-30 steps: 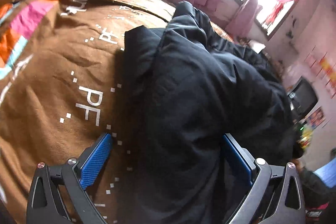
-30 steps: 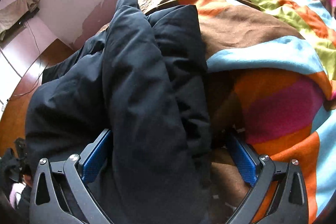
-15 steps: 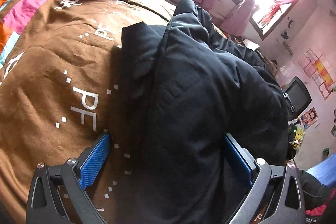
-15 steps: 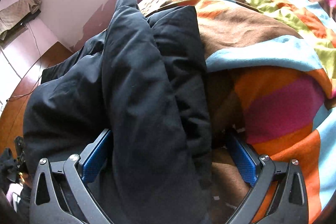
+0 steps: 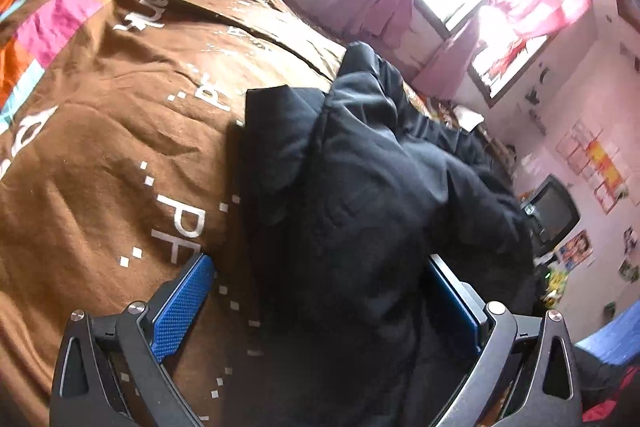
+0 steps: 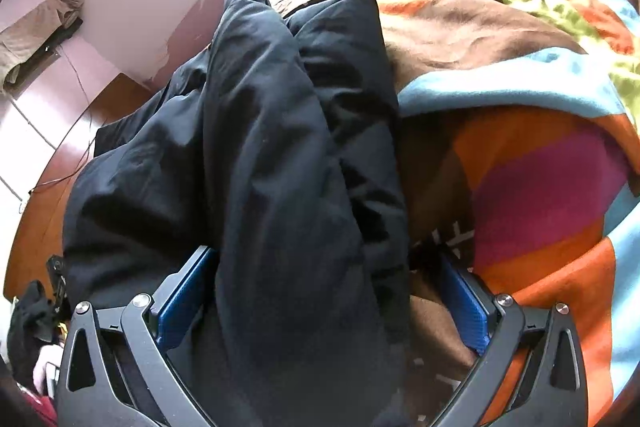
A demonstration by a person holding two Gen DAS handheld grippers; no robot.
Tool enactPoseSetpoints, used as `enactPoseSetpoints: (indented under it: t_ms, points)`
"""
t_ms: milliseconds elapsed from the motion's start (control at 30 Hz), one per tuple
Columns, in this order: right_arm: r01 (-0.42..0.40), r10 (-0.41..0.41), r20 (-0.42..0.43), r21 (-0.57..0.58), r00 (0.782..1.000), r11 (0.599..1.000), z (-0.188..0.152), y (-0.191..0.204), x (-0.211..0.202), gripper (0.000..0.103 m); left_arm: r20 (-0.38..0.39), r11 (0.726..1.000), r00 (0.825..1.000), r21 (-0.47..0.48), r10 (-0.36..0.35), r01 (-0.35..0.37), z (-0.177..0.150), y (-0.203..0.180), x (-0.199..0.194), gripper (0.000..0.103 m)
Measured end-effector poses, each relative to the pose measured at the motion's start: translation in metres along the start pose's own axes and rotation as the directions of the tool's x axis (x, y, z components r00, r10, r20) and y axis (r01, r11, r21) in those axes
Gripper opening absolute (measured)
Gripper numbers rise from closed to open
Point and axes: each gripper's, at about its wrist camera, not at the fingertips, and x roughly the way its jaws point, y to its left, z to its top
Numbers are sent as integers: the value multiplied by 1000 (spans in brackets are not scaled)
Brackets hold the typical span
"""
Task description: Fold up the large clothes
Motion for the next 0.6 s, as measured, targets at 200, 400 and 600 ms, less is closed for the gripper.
enactPoseSetpoints:
  t_ms: [200, 400, 600]
  points:
    - [-21, 21, -62, 1, 998, 1000, 3, -5, 4, 102, -51, 1000, 999, -7, -11, 11, 2, 7, 12, 103]
    - [-16, 17, -42, 31, 999, 999, 4, -10, 9, 103, -72, 1000, 997, 3, -8, 8, 0, 3, 14, 103]
    - [-25, 27, -60, 38, 998, 999, 3, -13, 11, 103, -186, 999, 982, -41, -15, 7, 1, -1, 19, 103]
